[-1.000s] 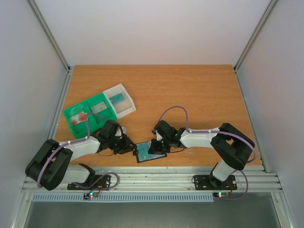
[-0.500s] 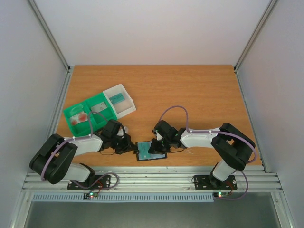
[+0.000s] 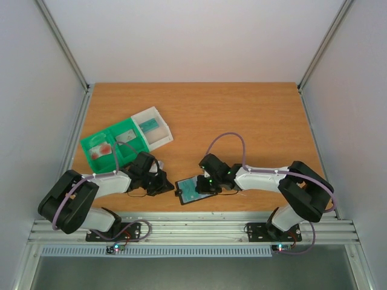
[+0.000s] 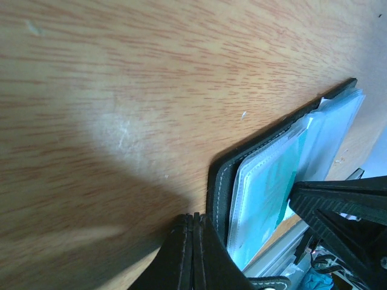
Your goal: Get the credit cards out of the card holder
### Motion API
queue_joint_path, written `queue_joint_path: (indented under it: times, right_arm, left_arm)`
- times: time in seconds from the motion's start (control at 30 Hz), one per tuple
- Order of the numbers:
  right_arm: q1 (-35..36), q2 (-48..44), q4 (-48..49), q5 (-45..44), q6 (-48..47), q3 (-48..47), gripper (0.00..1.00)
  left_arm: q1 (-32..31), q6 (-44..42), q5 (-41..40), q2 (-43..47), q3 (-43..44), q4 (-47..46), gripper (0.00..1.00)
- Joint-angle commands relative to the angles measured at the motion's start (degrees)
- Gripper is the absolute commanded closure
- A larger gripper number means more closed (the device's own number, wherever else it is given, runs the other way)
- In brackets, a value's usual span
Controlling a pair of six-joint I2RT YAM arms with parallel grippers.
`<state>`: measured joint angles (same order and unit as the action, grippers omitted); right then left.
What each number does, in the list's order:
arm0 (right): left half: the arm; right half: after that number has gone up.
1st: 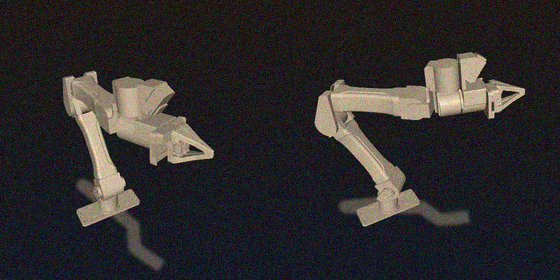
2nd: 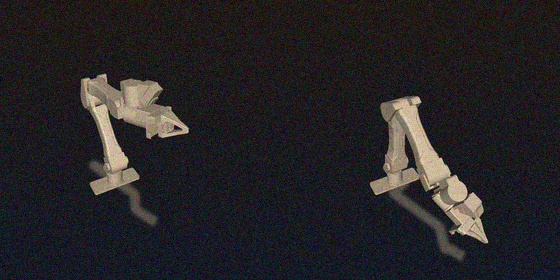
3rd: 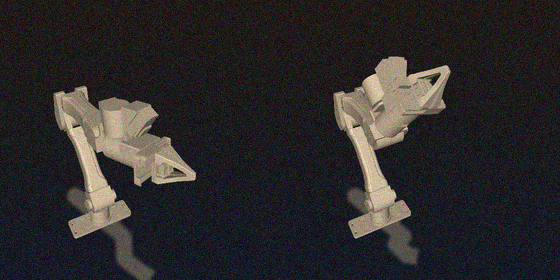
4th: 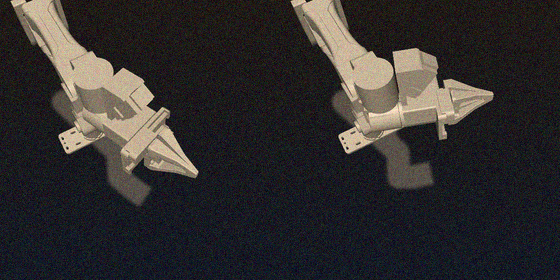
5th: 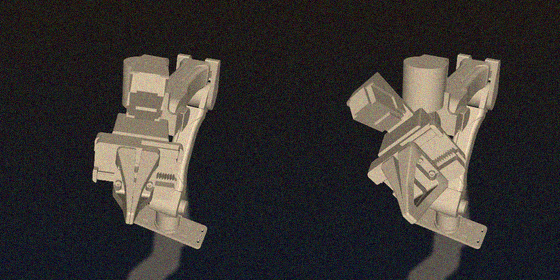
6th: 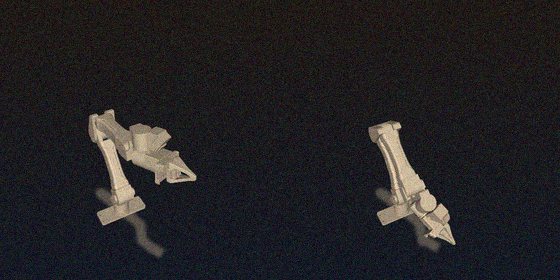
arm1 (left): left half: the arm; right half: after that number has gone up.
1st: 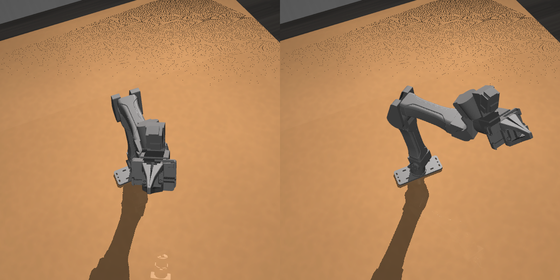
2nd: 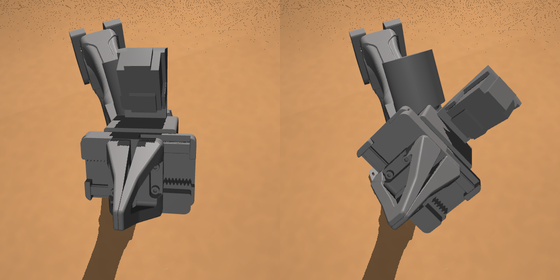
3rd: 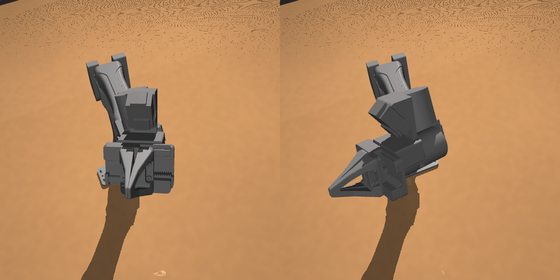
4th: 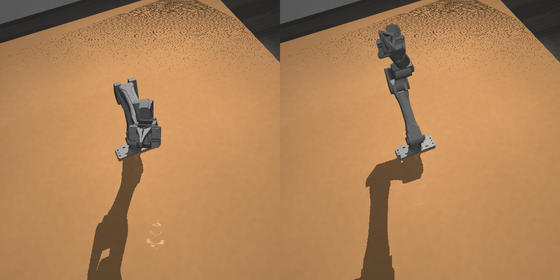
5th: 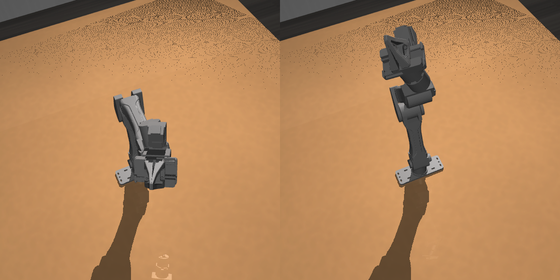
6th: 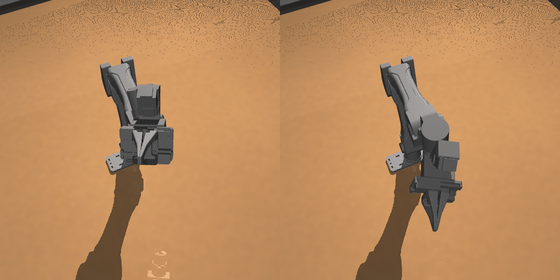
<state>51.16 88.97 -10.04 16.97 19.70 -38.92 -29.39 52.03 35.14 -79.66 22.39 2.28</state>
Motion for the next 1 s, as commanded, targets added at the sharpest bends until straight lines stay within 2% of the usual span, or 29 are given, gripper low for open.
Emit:
queue_joint_path:
  times: [0.0, 0.3, 0.5, 0.73, 0.97]
  right_arm:
    - [0.1, -2.5, -0.9, -1.1, -1.1, 0.4, 0.94]
    - [0.1, 0.7, -0.2, 0.9, -2.2, -1.2, 0.86]
    - [0.1, 2.6, -0.1, 0.5, -2.6, -1.0, 0.85]
    - [0.1, 1.6, 1.0, 0.6, -2.2, 0.0, 0.98]
    - [0.0, -2.5, 0.0, -0.9, -1.6, 0.7, 0.99]
  left_arm:
    - [-0.5, -0.8, -1.2, -0.8, 0.2, -1.0, 1.0]
    - [-0.5, -0.5, -1.2, 0.3, 0.2, -0.8, 1.0]
    - [-0.5, -0.7, -1.0, 0.0, 0.3, -1.0, 1.0]
    - [-0.5, -1.0, -1.2, -0.8, 0.4, -1.1, 1.0]
    - [-0.5, -1.8, -2.0, -1.2, 0.3, -0.7, 1.0]
